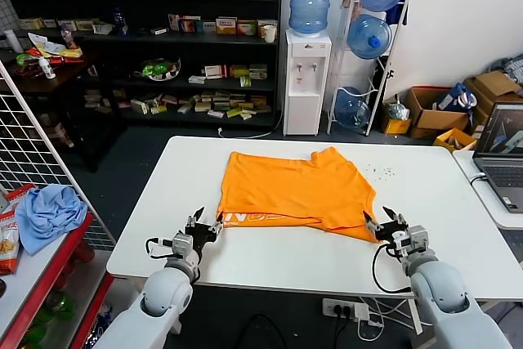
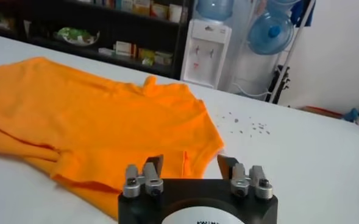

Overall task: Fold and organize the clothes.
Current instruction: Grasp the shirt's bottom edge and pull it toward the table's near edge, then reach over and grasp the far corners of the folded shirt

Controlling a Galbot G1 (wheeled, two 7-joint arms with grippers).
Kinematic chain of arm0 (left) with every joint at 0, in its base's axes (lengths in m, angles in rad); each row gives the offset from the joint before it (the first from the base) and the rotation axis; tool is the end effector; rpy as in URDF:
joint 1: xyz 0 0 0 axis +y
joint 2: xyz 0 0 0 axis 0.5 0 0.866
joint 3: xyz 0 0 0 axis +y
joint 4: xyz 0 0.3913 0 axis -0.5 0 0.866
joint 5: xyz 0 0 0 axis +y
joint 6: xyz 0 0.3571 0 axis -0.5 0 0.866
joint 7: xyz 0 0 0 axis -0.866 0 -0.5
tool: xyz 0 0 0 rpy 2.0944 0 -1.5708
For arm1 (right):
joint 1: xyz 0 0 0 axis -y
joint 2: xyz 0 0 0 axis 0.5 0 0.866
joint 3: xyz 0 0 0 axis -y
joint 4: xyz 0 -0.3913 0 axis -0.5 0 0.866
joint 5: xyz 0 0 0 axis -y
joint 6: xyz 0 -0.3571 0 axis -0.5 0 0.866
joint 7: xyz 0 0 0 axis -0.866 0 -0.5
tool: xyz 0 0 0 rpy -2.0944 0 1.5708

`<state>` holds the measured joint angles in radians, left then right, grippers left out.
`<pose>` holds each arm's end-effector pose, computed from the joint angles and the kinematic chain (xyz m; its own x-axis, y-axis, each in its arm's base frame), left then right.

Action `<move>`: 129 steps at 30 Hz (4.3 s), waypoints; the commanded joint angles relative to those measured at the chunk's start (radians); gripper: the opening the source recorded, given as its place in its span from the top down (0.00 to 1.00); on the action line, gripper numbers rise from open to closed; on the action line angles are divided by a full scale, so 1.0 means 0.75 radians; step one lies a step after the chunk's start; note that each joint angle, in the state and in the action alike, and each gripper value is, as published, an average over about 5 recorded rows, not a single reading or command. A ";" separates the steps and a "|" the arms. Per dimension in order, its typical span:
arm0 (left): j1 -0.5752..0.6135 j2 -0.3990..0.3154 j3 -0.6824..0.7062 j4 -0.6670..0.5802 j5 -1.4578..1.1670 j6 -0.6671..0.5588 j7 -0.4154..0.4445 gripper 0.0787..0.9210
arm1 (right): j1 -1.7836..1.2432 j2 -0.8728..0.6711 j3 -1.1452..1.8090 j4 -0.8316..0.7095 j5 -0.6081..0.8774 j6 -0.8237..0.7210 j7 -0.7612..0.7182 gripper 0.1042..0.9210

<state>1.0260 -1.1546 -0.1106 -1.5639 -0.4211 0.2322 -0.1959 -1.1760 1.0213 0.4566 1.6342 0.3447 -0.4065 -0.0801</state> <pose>0.3359 0.0281 -0.4111 -0.9148 0.1600 0.3708 0.1899 0.9808 0.0453 0.3106 -0.1722 -0.3698 -0.8624 -0.0818 0.4995 -0.1792 0.9723 -0.1501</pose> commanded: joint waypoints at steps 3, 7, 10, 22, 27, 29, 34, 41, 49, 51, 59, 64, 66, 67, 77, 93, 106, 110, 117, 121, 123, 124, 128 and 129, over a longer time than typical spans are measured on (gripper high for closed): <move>0.040 0.036 -0.021 -0.048 -0.181 0.129 0.000 0.17 | -0.110 -0.023 0.015 0.075 0.008 -0.114 -0.022 0.13; 0.025 0.030 -0.020 -0.022 -0.182 0.138 0.001 0.12 | -0.093 -0.007 0.004 0.037 -0.003 -0.097 -0.028 0.12; 0.013 0.025 -0.020 -0.002 -0.181 0.137 0.001 0.12 | -0.074 0.003 -0.004 0.009 -0.005 -0.085 -0.029 0.15; -0.030 0.000 -0.019 0.071 -0.182 0.123 0.028 0.43 | -0.052 0.010 -0.015 -0.028 -0.006 -0.074 -0.019 0.55; -0.035 -0.013 -0.015 0.082 -0.181 0.123 0.051 0.59 | -0.056 0.005 -0.014 -0.022 -0.007 -0.078 -0.011 0.73; -0.028 -0.009 -0.016 0.072 -0.184 0.122 0.063 0.68 | -0.063 -0.003 -0.011 -0.013 -0.005 -0.083 -0.008 0.80; 0.009 0.029 -0.012 0.003 -0.208 0.133 0.076 0.84 | -0.095 -0.050 -0.002 0.046 0.015 -0.107 0.007 0.95; 0.077 0.081 -0.014 -0.105 -0.251 0.154 0.061 0.99 | -0.206 -0.143 0.036 0.194 0.061 -0.158 0.036 0.97; 0.241 0.186 -0.024 -0.311 -0.293 0.179 0.029 0.99 | -0.370 -0.190 0.083 0.323 0.104 -0.209 0.075 0.97; 0.295 0.217 -0.033 -0.362 -0.294 0.183 0.020 0.99 | -0.411 -0.192 0.085 0.349 0.103 -0.222 0.085 0.97; 0.461 0.273 -0.068 -0.483 -0.261 0.193 0.009 0.99 | -0.500 -0.180 0.088 0.400 0.085 -0.262 0.120 0.97; 0.465 0.267 -0.078 -0.494 -0.249 0.215 0.001 0.98 | -0.498 -0.178 0.098 0.417 0.094 -0.279 0.137 0.95; 0.447 0.261 -0.080 -0.491 -0.246 0.219 0.002 0.96 | -0.492 -0.182 0.106 0.430 0.105 -0.285 0.144 0.90; 0.435 0.259 -0.080 -0.490 -0.247 0.219 0.002 0.94 | -0.488 -0.184 0.111 0.436 0.114 -0.289 0.147 0.87; 0.332 0.285 -0.097 -0.502 -0.312 0.241 -0.007 0.60 | -0.432 -0.234 0.174 0.517 0.297 -0.303 0.160 0.51; -0.314 0.119 0.090 0.004 -0.302 0.092 0.046 0.12 | 0.345 -0.201 -0.087 -0.094 0.503 -0.105 0.134 0.12; -0.753 -0.181 0.241 0.667 -0.308 0.128 0.059 0.12 | 0.841 0.000 -0.304 -0.725 0.341 -0.122 -0.075 0.12; -0.816 -0.263 0.233 0.818 -0.273 0.128 0.069 0.12 | 0.887 0.068 -0.325 -0.843 0.271 -0.078 -0.115 0.12; -0.857 -0.342 0.201 1.004 -0.200 0.114 0.093 0.12 | 0.928 0.170 -0.316 -0.992 0.201 -0.031 -0.171 0.12; -0.847 -0.345 0.200 1.018 -0.191 0.127 0.093 0.12 | 0.920 0.191 -0.319 -1.022 0.170 -0.038 -0.208 0.12; -0.838 -0.340 0.205 1.014 -0.191 0.140 0.091 0.12 | 0.917 0.196 -0.321 -1.031 0.159 -0.043 -0.220 0.12; -0.833 -0.337 0.206 1.011 -0.192 0.145 0.090 0.12 | 0.916 0.197 -0.321 -1.034 0.154 -0.044 -0.225 0.12; -0.820 -0.332 0.206 1.010 -0.196 0.151 0.087 0.12 | 0.921 0.208 -0.322 -1.049 0.130 -0.022 -0.237 0.13; -0.818 -0.331 0.205 1.007 -0.199 0.150 0.087 0.12 | 0.924 0.211 -0.321 -1.054 0.123 -0.012 -0.237 0.14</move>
<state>0.4483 -1.3669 0.0368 -0.8979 -0.5832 0.3364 -0.1335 -0.5308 1.1363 0.2299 0.9370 0.4840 -0.4438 -0.2189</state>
